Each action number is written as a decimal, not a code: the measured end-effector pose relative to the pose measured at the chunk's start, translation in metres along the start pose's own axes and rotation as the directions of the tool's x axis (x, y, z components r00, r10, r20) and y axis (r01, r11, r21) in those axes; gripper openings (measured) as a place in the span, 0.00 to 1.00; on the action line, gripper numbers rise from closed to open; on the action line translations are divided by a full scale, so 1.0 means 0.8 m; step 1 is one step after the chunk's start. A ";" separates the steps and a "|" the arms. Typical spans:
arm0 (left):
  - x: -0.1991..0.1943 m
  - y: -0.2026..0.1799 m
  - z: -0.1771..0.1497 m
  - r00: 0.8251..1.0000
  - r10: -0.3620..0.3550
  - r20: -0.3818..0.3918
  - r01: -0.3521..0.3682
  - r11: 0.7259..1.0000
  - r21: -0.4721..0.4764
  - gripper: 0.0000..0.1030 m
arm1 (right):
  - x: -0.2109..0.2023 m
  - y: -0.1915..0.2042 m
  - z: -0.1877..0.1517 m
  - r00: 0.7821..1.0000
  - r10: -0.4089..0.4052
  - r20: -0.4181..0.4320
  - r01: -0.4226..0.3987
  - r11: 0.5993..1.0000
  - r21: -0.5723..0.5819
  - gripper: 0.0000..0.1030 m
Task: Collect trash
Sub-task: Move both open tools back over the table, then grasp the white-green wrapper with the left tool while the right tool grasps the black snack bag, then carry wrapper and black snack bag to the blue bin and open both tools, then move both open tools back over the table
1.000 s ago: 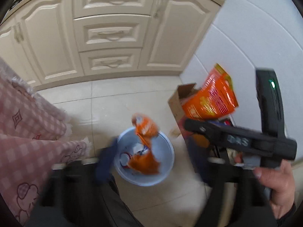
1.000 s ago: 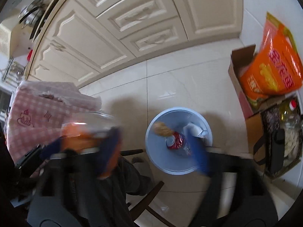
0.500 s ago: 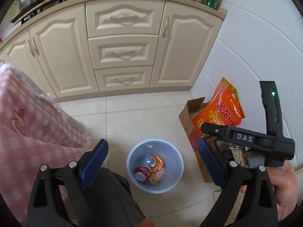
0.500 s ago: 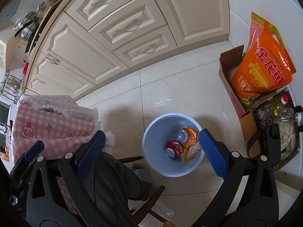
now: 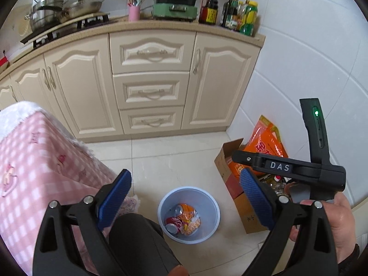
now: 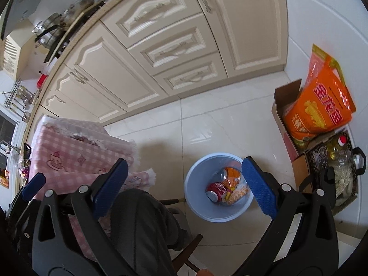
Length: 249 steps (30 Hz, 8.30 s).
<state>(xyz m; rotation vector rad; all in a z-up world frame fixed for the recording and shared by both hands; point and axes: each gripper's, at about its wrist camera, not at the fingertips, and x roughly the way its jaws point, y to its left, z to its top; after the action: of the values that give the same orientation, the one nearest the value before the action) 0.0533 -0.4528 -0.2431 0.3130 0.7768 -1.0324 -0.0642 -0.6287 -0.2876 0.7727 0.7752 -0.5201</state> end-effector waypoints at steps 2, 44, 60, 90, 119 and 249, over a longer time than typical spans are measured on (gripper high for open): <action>-0.012 0.003 0.003 1.000 0.004 0.015 -0.004 1.000 -0.004 0.91 | -0.011 0.015 0.003 1.000 0.008 0.018 -0.008 1.000 -0.020 0.94; -0.346 0.380 -0.090 0.818 0.542 0.191 -0.465 0.819 -0.336 0.91 | -0.049 0.531 -0.088 0.941 0.335 -0.039 -0.283 0.723 -0.630 0.94; -0.218 0.532 -0.085 0.914 0.402 -0.047 -0.390 0.846 -0.363 0.74 | 0.076 0.586 -0.074 0.966 0.227 -0.121 -0.252 0.746 -0.617 0.94; -0.259 0.533 -0.126 0.932 0.360 0.047 -0.299 0.834 -0.463 0.13 | 0.114 0.605 -0.113 0.968 0.133 -0.213 -0.243 0.715 -0.656 0.20; -0.353 0.402 -0.138 0.901 0.382 0.207 -0.255 0.850 -0.462 0.13 | -0.013 0.523 -0.113 0.923 0.359 -0.139 -0.364 0.694 -0.621 0.17; -0.233 0.478 -0.119 0.847 0.522 -0.101 -0.521 0.778 -0.351 0.89 | 0.120 0.645 -0.104 0.922 0.265 -0.281 -0.386 0.658 -0.646 0.53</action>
<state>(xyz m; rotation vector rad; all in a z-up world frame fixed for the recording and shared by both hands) 0.2884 -0.0865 -0.2225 0.1857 0.8024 -0.3451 0.3037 -0.2594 -0.1848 0.2250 0.8773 0.1889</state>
